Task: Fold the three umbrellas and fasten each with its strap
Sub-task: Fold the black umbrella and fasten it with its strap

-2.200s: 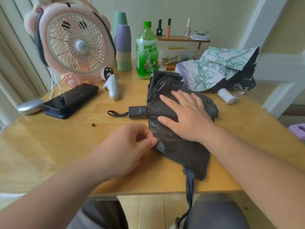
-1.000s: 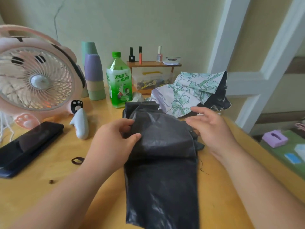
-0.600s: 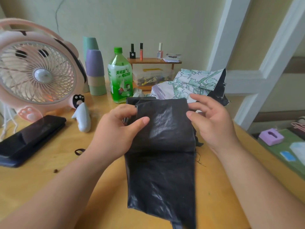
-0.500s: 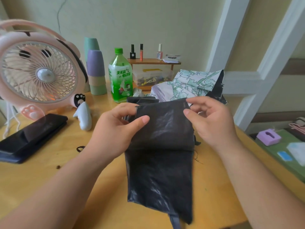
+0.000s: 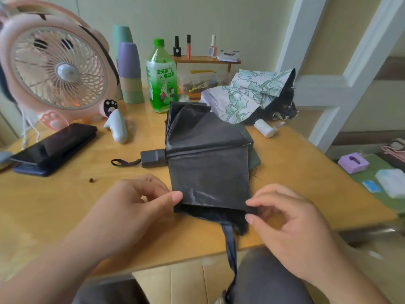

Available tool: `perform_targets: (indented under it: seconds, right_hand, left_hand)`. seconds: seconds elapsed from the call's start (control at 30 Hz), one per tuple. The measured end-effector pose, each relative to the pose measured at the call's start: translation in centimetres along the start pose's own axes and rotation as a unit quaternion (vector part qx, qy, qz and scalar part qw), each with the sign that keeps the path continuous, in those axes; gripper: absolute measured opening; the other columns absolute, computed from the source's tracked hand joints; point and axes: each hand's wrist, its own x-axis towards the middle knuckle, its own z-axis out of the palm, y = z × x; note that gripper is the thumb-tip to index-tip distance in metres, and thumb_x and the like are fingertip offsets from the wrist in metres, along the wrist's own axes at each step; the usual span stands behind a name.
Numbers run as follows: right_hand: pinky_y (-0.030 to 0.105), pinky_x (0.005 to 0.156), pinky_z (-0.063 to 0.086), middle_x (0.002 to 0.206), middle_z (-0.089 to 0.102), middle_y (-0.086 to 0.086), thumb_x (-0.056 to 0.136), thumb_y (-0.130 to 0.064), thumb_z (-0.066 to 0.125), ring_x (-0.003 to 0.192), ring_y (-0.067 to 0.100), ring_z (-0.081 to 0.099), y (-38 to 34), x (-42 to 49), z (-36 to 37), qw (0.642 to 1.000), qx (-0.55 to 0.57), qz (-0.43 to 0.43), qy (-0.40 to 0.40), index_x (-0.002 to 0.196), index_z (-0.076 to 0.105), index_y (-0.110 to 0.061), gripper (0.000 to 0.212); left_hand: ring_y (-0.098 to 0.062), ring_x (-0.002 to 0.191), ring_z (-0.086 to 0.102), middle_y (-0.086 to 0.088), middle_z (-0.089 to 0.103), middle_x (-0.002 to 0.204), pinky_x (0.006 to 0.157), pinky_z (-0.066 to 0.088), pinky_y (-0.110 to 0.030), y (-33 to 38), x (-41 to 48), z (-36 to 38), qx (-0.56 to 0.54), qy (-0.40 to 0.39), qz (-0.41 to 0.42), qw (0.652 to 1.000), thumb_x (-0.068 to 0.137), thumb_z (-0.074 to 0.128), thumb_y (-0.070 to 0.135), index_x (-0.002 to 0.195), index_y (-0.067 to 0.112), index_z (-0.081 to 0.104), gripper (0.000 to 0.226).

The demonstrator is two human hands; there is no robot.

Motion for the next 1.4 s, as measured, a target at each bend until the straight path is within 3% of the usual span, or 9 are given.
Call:
perform_targets:
  seconds: [0.17,0.3,0.37,0.63,0.8,1.0,1.1,1.2,1.4]
  right_hand:
    - [0.020,0.075,0.055,0.096,0.073,-0.009,0.075,-0.017,0.086,0.088,0.012,0.070,-0.9,-0.9,0.1,0.984,0.120,0.129,0.031,0.107,0.071,-0.035,0.039]
    - [0.029,0.078,0.052,0.089,0.078,0.002,0.086,-0.006,0.076,0.082,0.012,0.073,-1.8,0.9,-0.1,0.947,0.238,0.211,0.050,0.111,0.070,-0.023,0.031]
    - [0.034,0.083,0.050,0.092,0.079,0.007,0.088,-0.003,0.073,0.089,0.016,0.074,-2.0,1.4,0.1,0.929,0.287,0.229,0.038,0.112,0.070,-0.020,0.030]
    - [0.023,0.084,0.050,0.097,0.078,-0.016,0.088,-0.014,0.075,0.096,0.001,0.071,-2.3,1.3,0.1,0.961,0.181,0.208,0.030,0.110,0.071,-0.033,0.029]
    - [0.025,0.082,0.050,0.102,0.078,-0.004,0.087,-0.004,0.074,0.095,0.007,0.073,-2.2,2.2,0.4,0.946,0.248,0.206,0.027,0.109,0.074,-0.026,0.031]
    - [0.017,0.084,0.052,0.105,0.078,0.000,0.087,0.007,0.070,0.105,0.009,0.071,-1.6,2.1,1.2,0.946,0.273,0.172,0.005,0.114,0.071,-0.021,0.038]
    - [0.026,0.081,0.050,0.103,0.077,0.009,0.087,0.009,0.070,0.092,0.012,0.070,-1.4,2.0,1.0,0.926,0.330,0.181,-0.020,0.117,0.070,-0.016,0.039]
    - [0.018,0.069,0.051,0.100,0.077,0.009,0.085,0.004,0.075,0.076,0.007,0.066,-1.8,1.6,0.7,0.936,0.305,0.153,-0.087,0.114,0.070,-0.014,0.034]
    - [0.021,0.058,0.048,0.087,0.078,-0.003,0.089,0.007,0.070,0.068,0.027,0.061,-1.7,1.9,0.4,0.967,0.164,0.173,-0.095,0.102,0.073,-0.018,0.029]
  left_hand:
    - [-0.014,0.065,0.064,0.004,0.073,0.081,0.066,0.052,-0.036,-0.5,-0.2,1.6,-0.018,0.091,-0.019,0.995,0.075,0.080,0.049,0.081,0.024,0.065,0.030]
    - [-0.005,0.071,0.060,0.013,0.072,0.089,0.064,0.045,-0.027,0.2,-0.1,2.2,-0.032,0.154,0.014,0.988,0.079,0.082,0.035,0.092,0.028,0.055,0.030]
    - [-0.005,0.069,0.060,0.017,0.072,0.089,0.064,0.043,-0.025,0.2,0.0,2.5,-0.054,0.139,0.008,0.989,0.081,0.081,0.028,0.095,0.024,0.055,0.030]
    - [-0.005,0.076,0.066,0.019,0.074,0.084,0.072,0.049,-0.023,-0.3,-0.4,2.3,-0.019,0.075,0.026,0.997,0.084,0.080,0.019,0.097,0.030,0.063,0.024]
    - [-0.009,0.075,0.064,0.018,0.072,0.088,0.071,0.050,-0.022,-0.5,-0.4,2.4,-0.034,0.095,0.072,0.992,0.080,0.083,0.017,0.088,0.031,0.067,0.023]
    - [-0.010,0.086,0.068,0.017,0.072,0.103,0.081,0.056,-0.034,-0.4,0.4,2.1,-0.052,0.059,0.079,0.994,0.083,0.081,0.020,0.098,0.033,0.066,0.025]
    - [-0.033,0.084,0.064,0.009,0.072,0.111,0.085,0.057,-0.050,-0.3,0.9,1.5,-0.099,-0.046,0.085,0.990,0.087,0.078,0.012,0.112,0.029,0.064,0.033]
    - [-0.044,0.090,0.060,-0.001,0.073,0.110,0.086,0.055,-0.050,-0.3,1.2,1.2,-0.132,-0.112,0.085,0.981,0.087,0.074,0.002,0.118,0.020,0.063,0.037]
    - [-0.022,0.069,0.070,0.001,0.076,0.086,0.083,0.058,-0.047,-1.1,1.5,0.4,-0.031,-0.090,0.045,0.994,0.090,0.072,0.003,0.100,0.020,0.070,0.019]
